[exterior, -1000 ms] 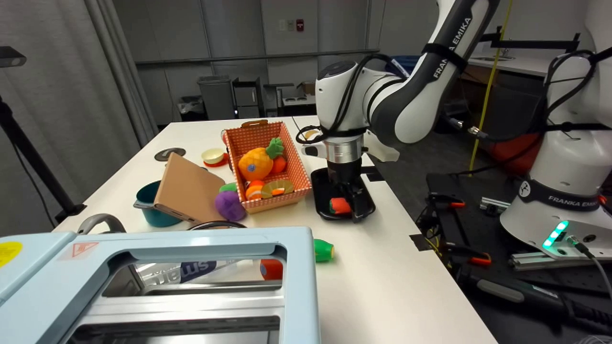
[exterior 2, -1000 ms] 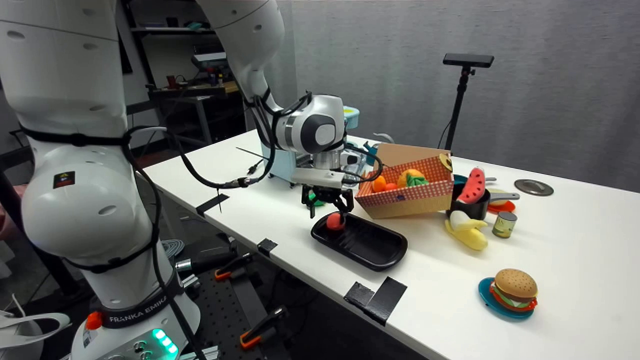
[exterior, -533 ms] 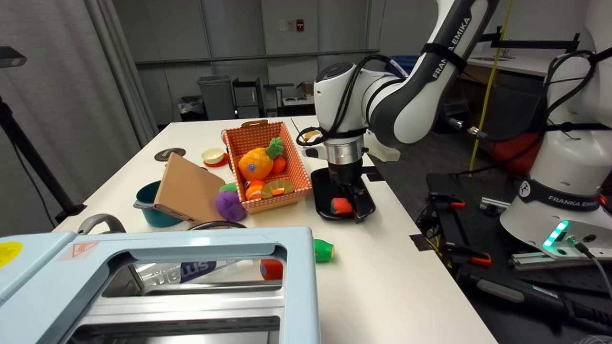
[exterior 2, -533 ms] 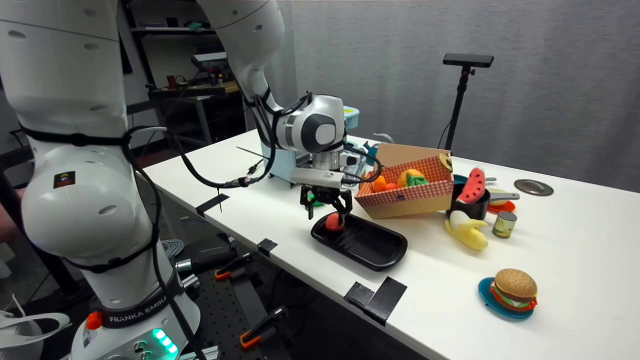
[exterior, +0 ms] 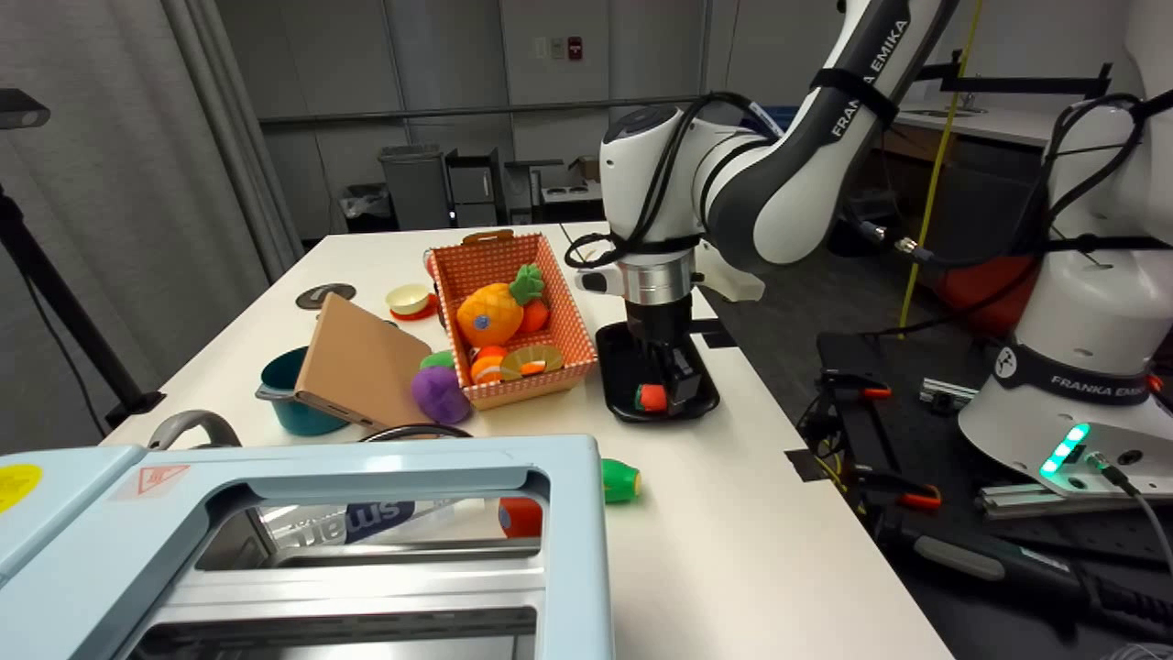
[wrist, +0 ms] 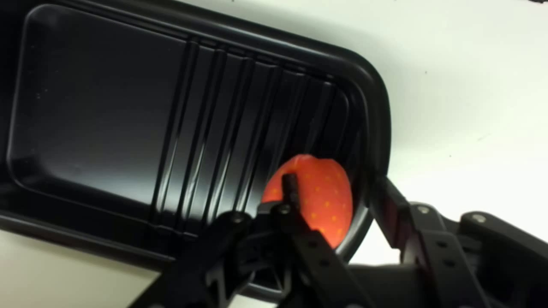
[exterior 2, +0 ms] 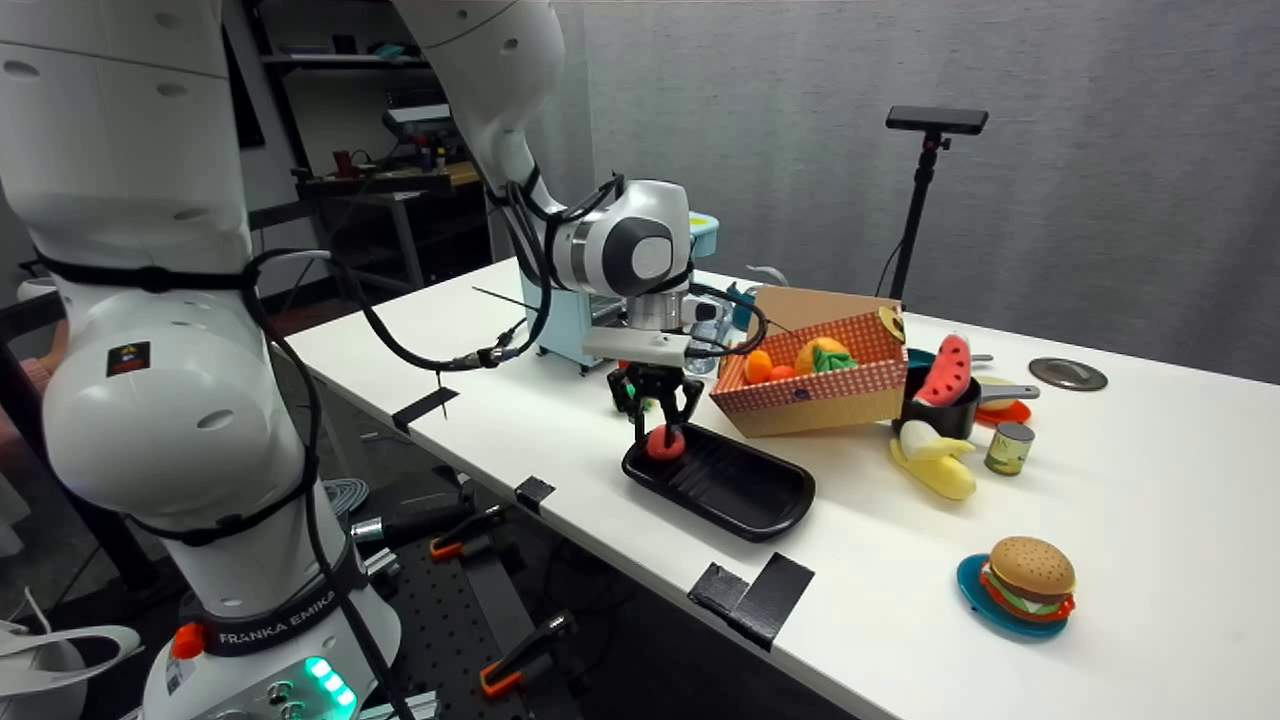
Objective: Move the peach plush toy from the oven tray to the box
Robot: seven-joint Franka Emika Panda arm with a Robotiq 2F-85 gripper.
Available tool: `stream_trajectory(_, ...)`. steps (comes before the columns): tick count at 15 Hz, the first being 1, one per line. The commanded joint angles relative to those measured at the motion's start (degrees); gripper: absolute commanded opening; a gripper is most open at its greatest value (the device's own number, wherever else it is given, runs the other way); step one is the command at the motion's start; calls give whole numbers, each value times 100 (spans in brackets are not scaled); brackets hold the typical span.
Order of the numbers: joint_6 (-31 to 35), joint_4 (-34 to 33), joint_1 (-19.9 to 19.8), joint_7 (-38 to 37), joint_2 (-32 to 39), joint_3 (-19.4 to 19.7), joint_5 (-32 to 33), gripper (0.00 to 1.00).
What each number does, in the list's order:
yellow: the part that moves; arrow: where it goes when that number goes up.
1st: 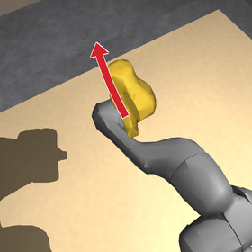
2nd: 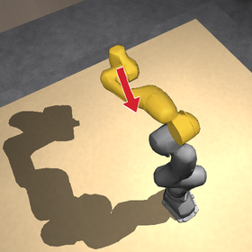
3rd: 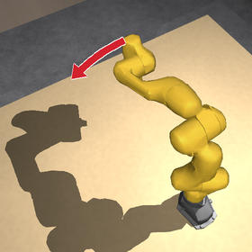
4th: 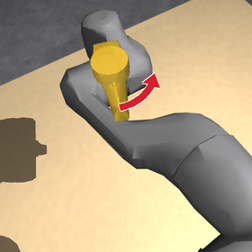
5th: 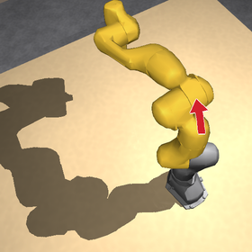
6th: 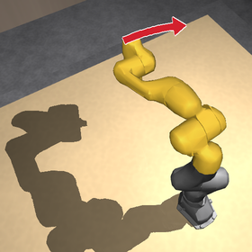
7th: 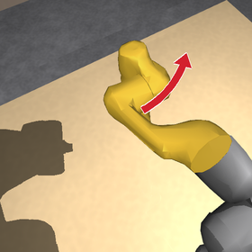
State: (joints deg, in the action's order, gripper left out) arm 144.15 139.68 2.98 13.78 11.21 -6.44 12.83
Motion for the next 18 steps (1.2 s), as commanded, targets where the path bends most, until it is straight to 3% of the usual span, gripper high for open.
stream_trajectory(1,-61,2,-1,121,-179,70,-85,16)
stream_trajectory(2,-50,-5,-6,100,-201,101,-71,6)
stream_trajectory(4,-52,-25,-20,92,-229,141,-90,0)
stream_trajectory(18,-343,-368,44,-591,-1033,198,-149,2)
